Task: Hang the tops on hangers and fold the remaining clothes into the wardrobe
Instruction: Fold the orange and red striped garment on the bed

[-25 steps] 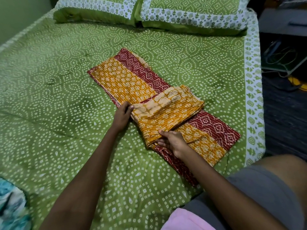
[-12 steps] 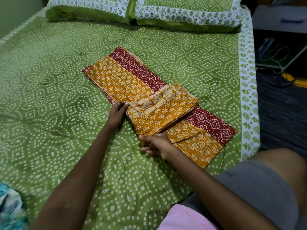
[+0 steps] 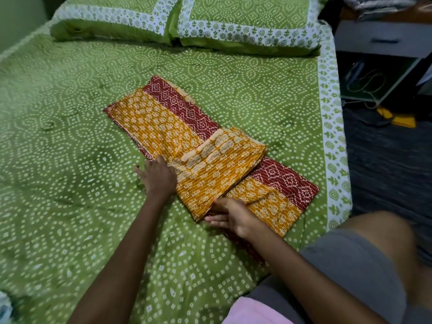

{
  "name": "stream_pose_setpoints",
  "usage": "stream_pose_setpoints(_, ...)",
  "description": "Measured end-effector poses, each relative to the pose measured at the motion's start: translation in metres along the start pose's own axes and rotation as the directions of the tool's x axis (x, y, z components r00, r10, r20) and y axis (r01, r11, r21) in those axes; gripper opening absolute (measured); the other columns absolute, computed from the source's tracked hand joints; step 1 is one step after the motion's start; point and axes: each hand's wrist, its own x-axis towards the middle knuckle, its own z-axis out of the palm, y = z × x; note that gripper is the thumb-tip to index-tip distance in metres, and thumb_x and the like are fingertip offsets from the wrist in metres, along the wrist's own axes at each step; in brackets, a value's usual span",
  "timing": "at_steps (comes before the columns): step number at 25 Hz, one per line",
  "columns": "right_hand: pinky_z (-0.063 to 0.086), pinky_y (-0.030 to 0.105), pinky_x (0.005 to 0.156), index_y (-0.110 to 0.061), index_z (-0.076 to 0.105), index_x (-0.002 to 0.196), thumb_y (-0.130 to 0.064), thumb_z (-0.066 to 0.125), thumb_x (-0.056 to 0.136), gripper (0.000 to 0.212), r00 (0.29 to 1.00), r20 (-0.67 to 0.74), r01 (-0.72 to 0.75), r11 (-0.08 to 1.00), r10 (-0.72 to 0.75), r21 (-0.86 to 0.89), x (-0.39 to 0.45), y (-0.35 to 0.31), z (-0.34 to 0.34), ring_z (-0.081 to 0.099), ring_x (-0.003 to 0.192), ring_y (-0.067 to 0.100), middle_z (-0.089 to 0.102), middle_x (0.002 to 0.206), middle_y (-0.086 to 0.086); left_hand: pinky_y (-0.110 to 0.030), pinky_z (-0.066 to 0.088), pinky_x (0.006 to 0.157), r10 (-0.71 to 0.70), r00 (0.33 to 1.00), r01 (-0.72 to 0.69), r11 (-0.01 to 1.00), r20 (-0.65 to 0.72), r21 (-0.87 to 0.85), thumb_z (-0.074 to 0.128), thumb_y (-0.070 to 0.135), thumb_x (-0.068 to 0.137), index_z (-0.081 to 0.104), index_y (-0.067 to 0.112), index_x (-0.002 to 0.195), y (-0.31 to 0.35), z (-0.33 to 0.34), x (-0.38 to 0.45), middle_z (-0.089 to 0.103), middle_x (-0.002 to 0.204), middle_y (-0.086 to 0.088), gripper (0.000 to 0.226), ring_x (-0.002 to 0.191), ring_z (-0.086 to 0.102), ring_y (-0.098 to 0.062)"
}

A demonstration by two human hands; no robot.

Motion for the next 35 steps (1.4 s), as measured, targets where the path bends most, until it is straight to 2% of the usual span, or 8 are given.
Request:
stream_pose_setpoints(2,0.054,0.022,0.054,-0.008,0.056,0.094,-0.032,0.060,0.089,0.025,0.997,-0.051,0.064,0.998,-0.063,0.029,0.006,-0.021,-0.020,0.068,0.060,0.018,0.065,0.098,0.012,-0.052,-0.009,0.112,0.031,0.995,-0.034,0.999,-0.091,-0.026,0.034,0.024,0.095,0.034,0.005,0.137,0.031,0.001,-0.018,0.032,0.147,-0.016,0.046,0.139,0.023,-0.031)
stream_pose_setpoints(6,0.046,0.022,0.053,-0.001,0.060,0.103,-0.034,0.069,0.081,0.041,0.954,-0.210,0.219,0.976,-0.214,-0.002,0.026,-0.054,-0.030,0.059,0.064,0.016,0.064,0.083,0.005,-0.033,-0.014,0.114,0.449,0.890,-0.455,0.862,-0.080,-0.224,0.021,0.041,0.095,0.023,0.010,0.147,0.075,0.023,-0.048,0.012,0.157,-0.009,0.061,0.146,0.006,-0.023)
stream_pose_setpoints(11,0.048,0.039,0.094,0.001,0.055,0.113,-0.027,0.074,0.070,0.055,0.971,-0.083,0.238,0.945,-0.225,0.225,0.046,-0.092,-0.040,0.059,0.104,0.032,0.064,0.108,0.019,-0.031,-0.021,0.112,0.383,0.922,-0.387,0.901,-0.059,-0.194,0.003,0.077,0.081,-0.002,0.012,0.150,0.066,0.049,-0.045,-0.013,0.156,-0.007,0.095,0.145,-0.012,-0.019)
stream_pose_setpoints(16,0.053,0.041,0.087,-0.004,0.059,0.112,-0.035,0.060,0.085,0.041,0.965,-0.104,0.261,0.921,-0.240,0.289,0.066,-0.113,-0.054,0.064,0.097,0.031,0.066,0.109,0.021,-0.033,-0.019,0.114,0.260,0.964,-0.264,0.919,-0.052,-0.292,0.002,0.062,0.089,0.004,0.023,0.150,0.064,0.044,-0.046,-0.004,0.158,-0.002,0.072,0.145,-0.011,-0.015)
stream_pose_setpoints(21,0.044,0.045,0.097,-0.008,0.057,0.114,-0.027,0.068,0.075,0.045,0.953,-0.137,0.295,0.923,-0.268,0.246,0.074,-0.114,-0.062,0.054,0.113,0.034,0.062,0.111,0.015,-0.043,-0.036,0.100,0.238,0.966,-0.234,0.971,0.099,-0.047,-0.020,0.081,0.066,-0.015,0.026,0.146,0.062,0.046,-0.043,-0.024,0.152,-0.006,0.097,0.140,-0.024,-0.024)
stream_pose_setpoints(25,0.034,0.033,0.103,0.000,0.034,0.137,-0.014,0.065,0.084,0.063,0.894,-0.316,0.351,0.935,-0.318,0.052,0.081,-0.115,-0.061,0.042,0.127,0.029,0.047,0.134,0.013,-0.045,-0.024,0.105,0.172,0.974,-0.171,0.985,0.145,-0.023,-0.019,0.093,0.047,-0.022,0.014,0.144,0.059,0.044,-0.019,-0.032,0.148,-0.007,0.125,0.137,-0.029,-0.028)
stream_pose_setpoints(31,0.040,0.034,0.098,-0.010,0.030,0.143,-0.001,0.063,0.083,0.069,0.869,-0.341,0.414,0.905,-0.360,0.100,0.079,-0.114,-0.065,0.056,0.104,0.021,0.056,0.126,0.013,-0.036,-0.016,0.114,0.278,0.960,-0.269,0.938,0.013,-0.219,0.019,0.053,0.097,-0.015,0.013,0.147,0.086,0.032,0.000,-0.020,0.155,-0.007,0.073,0.141,-0.021,-0.021)
stream_pose_setpoints(35,0.041,0.036,0.097,-0.008,0.037,0.140,0.003,0.060,0.085,0.061,0.891,-0.289,0.417,0.883,-0.351,0.213,0.076,-0.114,-0.069,0.057,0.101,0.019,0.061,0.111,0.007,-0.048,-0.025,0.105,0.424,0.875,-0.425,0.904,0.234,-0.052,-0.006,0.072,0.079,-0.021,0.032,0.142,0.120,0.046,-0.009,-0.030,0.148,-0.004,0.077,0.139,-0.026,-0.030)
